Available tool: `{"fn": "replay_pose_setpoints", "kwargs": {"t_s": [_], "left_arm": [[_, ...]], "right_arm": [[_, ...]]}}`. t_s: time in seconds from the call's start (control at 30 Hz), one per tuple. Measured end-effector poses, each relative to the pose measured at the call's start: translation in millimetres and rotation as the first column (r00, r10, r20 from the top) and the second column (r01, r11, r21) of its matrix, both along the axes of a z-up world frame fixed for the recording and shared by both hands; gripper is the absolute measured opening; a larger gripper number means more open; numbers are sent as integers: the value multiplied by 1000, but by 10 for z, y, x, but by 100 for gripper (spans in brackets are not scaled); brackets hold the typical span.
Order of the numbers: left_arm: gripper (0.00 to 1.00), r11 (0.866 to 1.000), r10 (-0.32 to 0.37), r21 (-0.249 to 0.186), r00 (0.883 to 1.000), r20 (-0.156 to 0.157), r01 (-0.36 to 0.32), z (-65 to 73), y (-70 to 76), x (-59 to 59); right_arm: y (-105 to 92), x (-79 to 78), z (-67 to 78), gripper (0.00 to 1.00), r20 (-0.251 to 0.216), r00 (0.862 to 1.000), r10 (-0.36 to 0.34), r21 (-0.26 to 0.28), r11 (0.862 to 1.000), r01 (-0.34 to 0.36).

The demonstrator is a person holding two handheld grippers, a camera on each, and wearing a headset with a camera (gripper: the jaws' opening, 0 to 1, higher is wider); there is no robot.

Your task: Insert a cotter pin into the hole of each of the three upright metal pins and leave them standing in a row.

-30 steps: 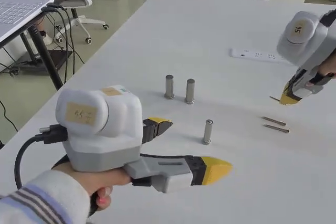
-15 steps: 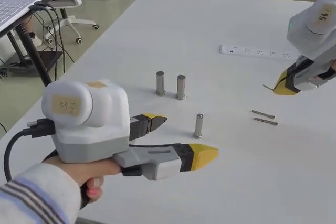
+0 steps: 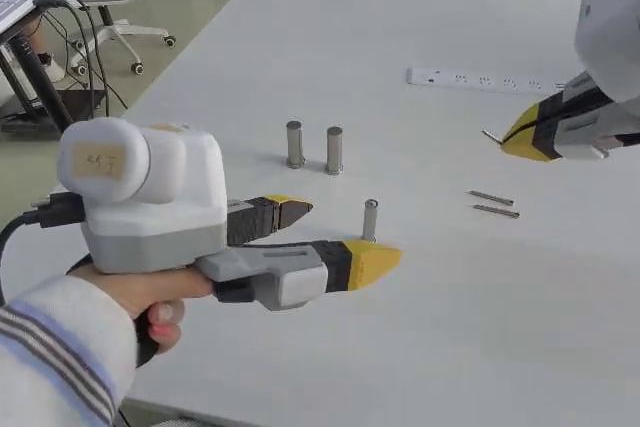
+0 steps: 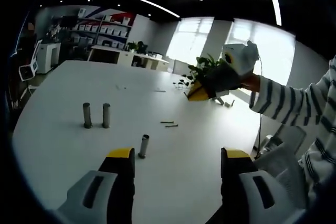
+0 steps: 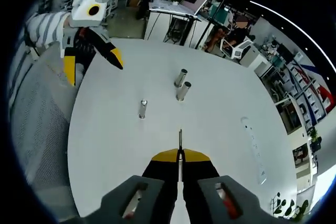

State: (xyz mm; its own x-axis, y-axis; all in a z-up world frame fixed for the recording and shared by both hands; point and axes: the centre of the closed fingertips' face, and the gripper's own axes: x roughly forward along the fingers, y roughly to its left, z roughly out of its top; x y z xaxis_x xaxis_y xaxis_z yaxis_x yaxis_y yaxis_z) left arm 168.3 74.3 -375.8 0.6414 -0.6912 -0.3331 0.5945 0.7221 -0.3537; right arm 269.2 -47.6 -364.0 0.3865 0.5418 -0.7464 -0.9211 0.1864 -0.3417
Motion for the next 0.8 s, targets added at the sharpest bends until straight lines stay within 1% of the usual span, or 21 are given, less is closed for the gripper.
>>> {"fn": "replay_pose_setpoints", "kwargs": {"t_s": [0.03, 0.07, 0.1, 0.2, 0.23, 0.27, 0.3, 0.33, 0.43, 0.5, 0.67, 0.73, 0.8], "left_arm": [[63, 1000, 4, -7, 1000, 4, -4, 19, 11, 16], [63, 1000, 6, -10, 1000, 6, -6, 32, 16, 24], [63, 1000, 8, -15, 1000, 9, -8, 52, 22, 39], [62, 1000, 6, -24, 1000, 3, -6, 82, 25, 66], [62, 1000, 7, -29, 1000, -9, -7, 85, 22, 74], [62, 1000, 7, -30, 1000, -11, -7, 89, 23, 82], [62, 1000, 5, -28, 1000, -4, -5, 98, 18, 87], [62, 1000, 3, -25, 1000, 1, -3, 105, 14, 91], [62, 1000, -5, -24, 1000, 5, 5, 121, -5, 110], [62, 1000, -9, -21, 1000, 7, 9, 131, -20, 119], [62, 999, -26, -25, 999, 22, 27, 192, -98, 154], [62, 999, -35, -27, 999, 34, 36, 221, -140, 169], [60, 998, -49, -29, 998, 24, 50, 222, -181, 172]], "right_arm": [[26, -33, 18, 0, -9, 1000, -5, 25, 1000, 5], [36, -35, 33, 0, 4, 1000, -6, 33, 999, 5], [47, -79, 43, 0, 6, 1000, -9, 38, 999, 9], [106, -142, 98, 0, 14, 1000, -22, 89, 996, 21], [122, -185, 125, 0, 29, 999, -28, 103, 994, 25], [138, -198, 159, 0, 57, 998, -32, 117, 993, 25], [152, -217, 178, 0, 84, 996, -18, 115, 993, 8], [156, -255, 180, 0, 87, 996, -28, 121, 993, 17], [185, -327, 202, 0, 103, 994, -31, 144, 989, 16], [210, -406, 211, 0, 114, 993, -26, 149, 989, 9], [265, -498, 253, 0, 133, 990, -38, 183, 983, 13], [302, -539, 272, 0, 144, 989, -39, 199, 980, 9], [337, -582, 271, 0, 150, 988, -38, 210, 978, 5]]}}
